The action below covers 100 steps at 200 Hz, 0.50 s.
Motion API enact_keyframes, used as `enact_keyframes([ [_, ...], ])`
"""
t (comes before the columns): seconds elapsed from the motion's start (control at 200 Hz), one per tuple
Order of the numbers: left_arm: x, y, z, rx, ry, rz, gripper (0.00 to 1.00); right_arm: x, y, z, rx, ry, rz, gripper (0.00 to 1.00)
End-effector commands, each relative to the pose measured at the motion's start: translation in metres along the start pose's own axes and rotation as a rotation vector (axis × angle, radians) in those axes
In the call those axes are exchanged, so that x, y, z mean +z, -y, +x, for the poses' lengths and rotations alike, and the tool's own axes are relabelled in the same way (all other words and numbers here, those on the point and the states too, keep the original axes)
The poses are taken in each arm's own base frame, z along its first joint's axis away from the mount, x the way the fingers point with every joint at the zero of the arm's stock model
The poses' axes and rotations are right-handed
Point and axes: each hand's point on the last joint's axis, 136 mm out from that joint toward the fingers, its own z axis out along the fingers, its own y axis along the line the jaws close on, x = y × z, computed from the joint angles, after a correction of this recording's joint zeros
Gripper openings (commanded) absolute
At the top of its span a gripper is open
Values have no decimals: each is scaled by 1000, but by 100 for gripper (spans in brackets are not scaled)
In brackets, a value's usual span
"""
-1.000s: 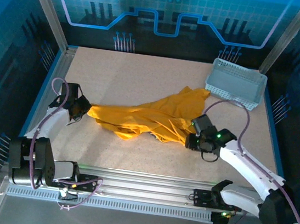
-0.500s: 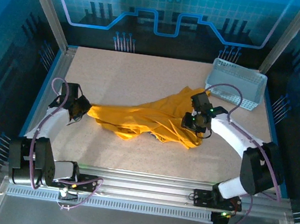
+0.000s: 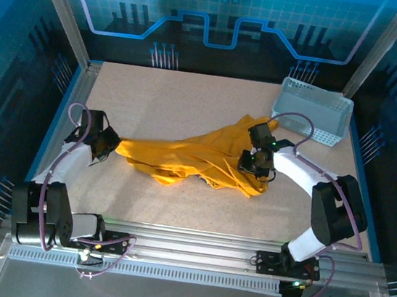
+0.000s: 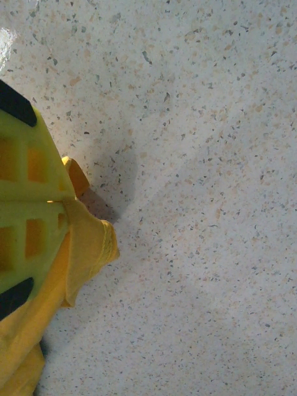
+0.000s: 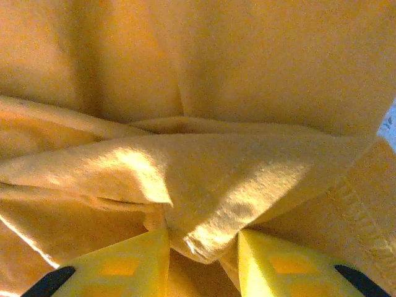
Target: Fold the inside-out t-shirt
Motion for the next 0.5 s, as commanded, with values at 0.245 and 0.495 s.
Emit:
enact_keyframes([
  [0.245,-2,3,-6,-20,13,16,0,-4,-6,-29,4,77,4,19],
  [0.495,-2,2,-6,-17,12,13,0,-6,-9,-39,-7,93,0,8],
])
